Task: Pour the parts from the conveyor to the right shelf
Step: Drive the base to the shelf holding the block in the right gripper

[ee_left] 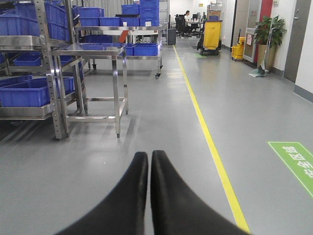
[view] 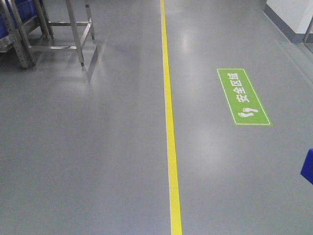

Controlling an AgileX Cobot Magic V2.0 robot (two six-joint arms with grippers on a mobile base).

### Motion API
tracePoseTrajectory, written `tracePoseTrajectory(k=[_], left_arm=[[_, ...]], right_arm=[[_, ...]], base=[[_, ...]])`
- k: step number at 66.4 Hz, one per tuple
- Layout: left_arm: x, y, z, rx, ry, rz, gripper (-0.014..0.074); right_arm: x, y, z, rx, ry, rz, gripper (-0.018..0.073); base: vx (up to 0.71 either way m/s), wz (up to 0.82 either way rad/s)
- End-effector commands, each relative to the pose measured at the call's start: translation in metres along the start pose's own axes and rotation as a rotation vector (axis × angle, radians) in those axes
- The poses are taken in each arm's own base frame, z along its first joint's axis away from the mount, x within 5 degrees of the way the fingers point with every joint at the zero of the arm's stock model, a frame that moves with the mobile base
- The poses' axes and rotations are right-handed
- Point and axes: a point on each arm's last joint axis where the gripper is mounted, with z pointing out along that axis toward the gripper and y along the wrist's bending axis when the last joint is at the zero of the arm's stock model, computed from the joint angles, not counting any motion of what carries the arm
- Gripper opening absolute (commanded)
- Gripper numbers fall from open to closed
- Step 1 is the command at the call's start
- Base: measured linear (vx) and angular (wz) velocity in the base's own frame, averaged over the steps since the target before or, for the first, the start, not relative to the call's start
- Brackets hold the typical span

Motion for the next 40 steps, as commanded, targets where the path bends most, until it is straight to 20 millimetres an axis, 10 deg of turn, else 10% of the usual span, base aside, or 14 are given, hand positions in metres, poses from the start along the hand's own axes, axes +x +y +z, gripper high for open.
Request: tracePoseTrajectory(k=[1, 40], left_arm=[[-0.0138, -0.0006, -0.0024, 0.009, -0.104, -0.014, -0.0006], [-0.0138, -0.0006, -0.0024, 0.009, -0.104, -0.014, -0.0006]], right_arm=[[-0.0158, 0.0009, -0.0025, -0.009, -0.098, -0.021, -0.0004], [-0.0158, 0.0009, -0.0025, -0.009, -0.098, -0.021, -0.0004]], base=[[0.6, -0.04], [0.65, 0.0]])
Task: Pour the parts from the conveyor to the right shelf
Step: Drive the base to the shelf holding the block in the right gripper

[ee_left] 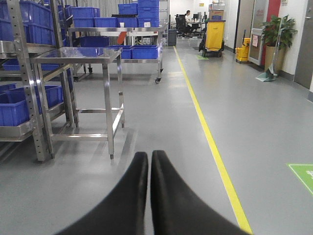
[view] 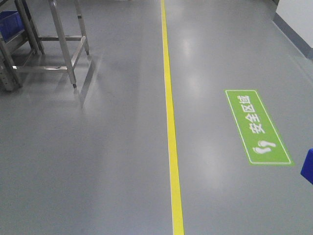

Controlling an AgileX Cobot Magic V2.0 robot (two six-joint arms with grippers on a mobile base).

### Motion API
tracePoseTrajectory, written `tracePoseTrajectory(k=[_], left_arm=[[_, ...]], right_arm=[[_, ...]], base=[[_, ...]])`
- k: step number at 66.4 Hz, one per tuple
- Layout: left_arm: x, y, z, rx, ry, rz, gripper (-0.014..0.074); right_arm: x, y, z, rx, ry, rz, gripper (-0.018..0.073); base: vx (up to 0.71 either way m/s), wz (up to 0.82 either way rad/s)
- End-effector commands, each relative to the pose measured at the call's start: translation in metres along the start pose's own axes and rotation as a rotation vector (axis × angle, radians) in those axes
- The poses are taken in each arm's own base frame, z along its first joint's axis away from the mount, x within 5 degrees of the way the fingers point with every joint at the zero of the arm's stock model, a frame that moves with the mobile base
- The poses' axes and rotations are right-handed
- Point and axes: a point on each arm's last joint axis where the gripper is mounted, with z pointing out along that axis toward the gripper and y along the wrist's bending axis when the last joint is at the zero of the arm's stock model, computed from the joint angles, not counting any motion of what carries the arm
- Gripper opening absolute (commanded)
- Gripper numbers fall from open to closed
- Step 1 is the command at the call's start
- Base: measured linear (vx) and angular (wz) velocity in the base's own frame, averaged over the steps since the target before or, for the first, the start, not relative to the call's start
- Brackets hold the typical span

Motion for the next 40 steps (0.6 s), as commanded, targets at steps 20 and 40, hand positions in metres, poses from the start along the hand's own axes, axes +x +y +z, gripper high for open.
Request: tracePoseTrajectory(k=[20, 40], left_arm=[[-0.0138, -0.0006, -0.0024, 0.009, -0.104, -0.014, -0.0006], [-0.0138, -0.0006, -0.0024, 0.009, -0.104, -0.014, -0.0006]], right_arm=[[-0.0159, 0.0009, -0.0025, -0.009, -0.099, -0.021, -0.0004], [-0.0159, 0.0009, -0.0025, -0.008, -0.099, -0.022, -0.0004]], base=[[0.69, 0.07], [0.7, 0.02]])
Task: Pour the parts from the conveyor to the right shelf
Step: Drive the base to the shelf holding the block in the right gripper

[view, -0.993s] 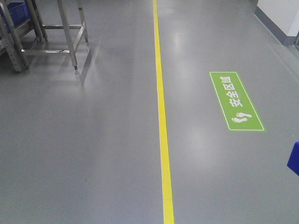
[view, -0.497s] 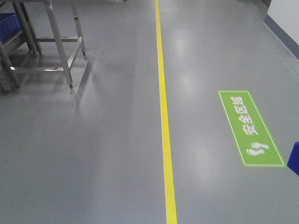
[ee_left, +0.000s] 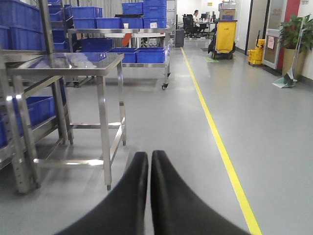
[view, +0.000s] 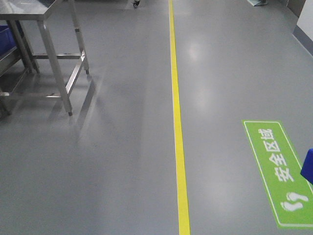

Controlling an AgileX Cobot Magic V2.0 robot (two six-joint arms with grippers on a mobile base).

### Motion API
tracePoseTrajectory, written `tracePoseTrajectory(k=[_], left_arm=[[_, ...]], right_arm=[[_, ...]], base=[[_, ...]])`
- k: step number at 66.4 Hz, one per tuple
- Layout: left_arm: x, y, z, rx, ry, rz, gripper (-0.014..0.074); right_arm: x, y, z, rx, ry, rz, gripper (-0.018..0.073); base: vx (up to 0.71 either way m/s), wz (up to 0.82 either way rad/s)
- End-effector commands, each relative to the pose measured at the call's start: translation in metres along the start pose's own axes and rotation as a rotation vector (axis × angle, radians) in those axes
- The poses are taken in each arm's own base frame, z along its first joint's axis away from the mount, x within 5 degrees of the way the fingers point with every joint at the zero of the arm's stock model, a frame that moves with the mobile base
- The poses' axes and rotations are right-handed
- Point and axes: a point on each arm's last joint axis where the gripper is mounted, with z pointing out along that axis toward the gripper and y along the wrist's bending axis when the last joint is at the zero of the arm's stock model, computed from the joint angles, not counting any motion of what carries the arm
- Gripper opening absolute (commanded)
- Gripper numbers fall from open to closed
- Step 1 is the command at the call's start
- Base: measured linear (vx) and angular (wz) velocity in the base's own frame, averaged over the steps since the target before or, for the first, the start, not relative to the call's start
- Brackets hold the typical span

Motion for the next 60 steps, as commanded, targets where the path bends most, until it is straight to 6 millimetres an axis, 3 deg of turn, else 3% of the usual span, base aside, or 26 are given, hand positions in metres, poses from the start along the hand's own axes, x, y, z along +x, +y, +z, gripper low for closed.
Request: tracePoseTrajectory(k=[1, 60], left_arm=[[-0.0138, -0.0006, -0.0024, 0.009, -0.104, -0.014, -0.0006], [-0.0138, -0.0006, -0.0024, 0.009, -0.104, -0.014, -0.0006]], right_arm=[[-0.0159, 0.0009, -0.0025, -0.008, -0.099, -0.022, -0.0004], [-0.0159, 0.0009, -0.0025, -0.008, -0.099, -0.021, -0.0004]], base=[[0.71, -0.06], [0.73, -0.08]])
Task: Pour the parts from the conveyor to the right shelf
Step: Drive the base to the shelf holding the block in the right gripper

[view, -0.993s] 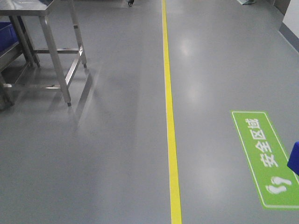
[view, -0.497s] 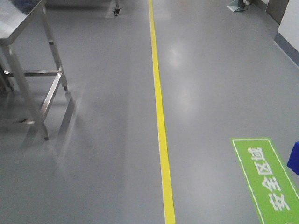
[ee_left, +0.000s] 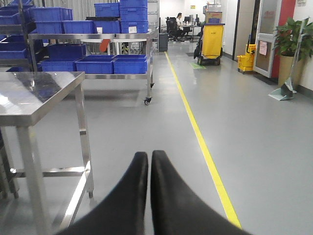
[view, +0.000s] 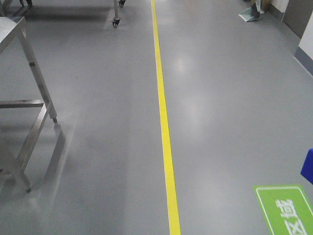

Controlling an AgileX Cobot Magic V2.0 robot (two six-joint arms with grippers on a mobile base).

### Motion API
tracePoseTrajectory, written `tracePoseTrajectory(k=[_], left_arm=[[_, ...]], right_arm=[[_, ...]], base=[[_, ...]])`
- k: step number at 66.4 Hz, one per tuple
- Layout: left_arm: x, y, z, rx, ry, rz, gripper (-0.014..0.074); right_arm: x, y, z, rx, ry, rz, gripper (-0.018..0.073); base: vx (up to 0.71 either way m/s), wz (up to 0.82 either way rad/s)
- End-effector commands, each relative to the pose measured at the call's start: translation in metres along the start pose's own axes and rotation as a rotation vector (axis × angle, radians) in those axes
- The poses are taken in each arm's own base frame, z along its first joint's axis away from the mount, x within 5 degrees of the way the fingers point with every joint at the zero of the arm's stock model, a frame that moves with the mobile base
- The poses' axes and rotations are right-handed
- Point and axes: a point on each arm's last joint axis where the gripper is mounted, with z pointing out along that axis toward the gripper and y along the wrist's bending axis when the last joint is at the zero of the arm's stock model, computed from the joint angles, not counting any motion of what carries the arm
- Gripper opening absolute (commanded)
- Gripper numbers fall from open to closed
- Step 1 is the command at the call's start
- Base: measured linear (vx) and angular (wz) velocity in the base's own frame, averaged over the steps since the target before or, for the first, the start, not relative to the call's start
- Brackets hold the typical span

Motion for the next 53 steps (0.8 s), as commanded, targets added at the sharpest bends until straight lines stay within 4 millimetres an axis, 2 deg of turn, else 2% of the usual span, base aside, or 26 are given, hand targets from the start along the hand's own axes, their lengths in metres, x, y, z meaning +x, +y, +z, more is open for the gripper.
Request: tracePoseTrajectory(k=[1, 53], left_arm=[[-0.0138, -0.0006, -0.0024, 0.009, -0.104, -0.014, -0.0006], [-0.0139, -0.0006, -0.0024, 0.009, -0.105, -0.014, -0.0006]], right_arm=[[-0.0159, 0.0009, -0.0025, -0.008, -0.099, -0.021, -0.0004], [-0.0158, 0.0009, -0.0025, -0.008, -0.098, -0.021, -0.0004]], base=[[0.73, 0.0], [0.72, 0.01]])
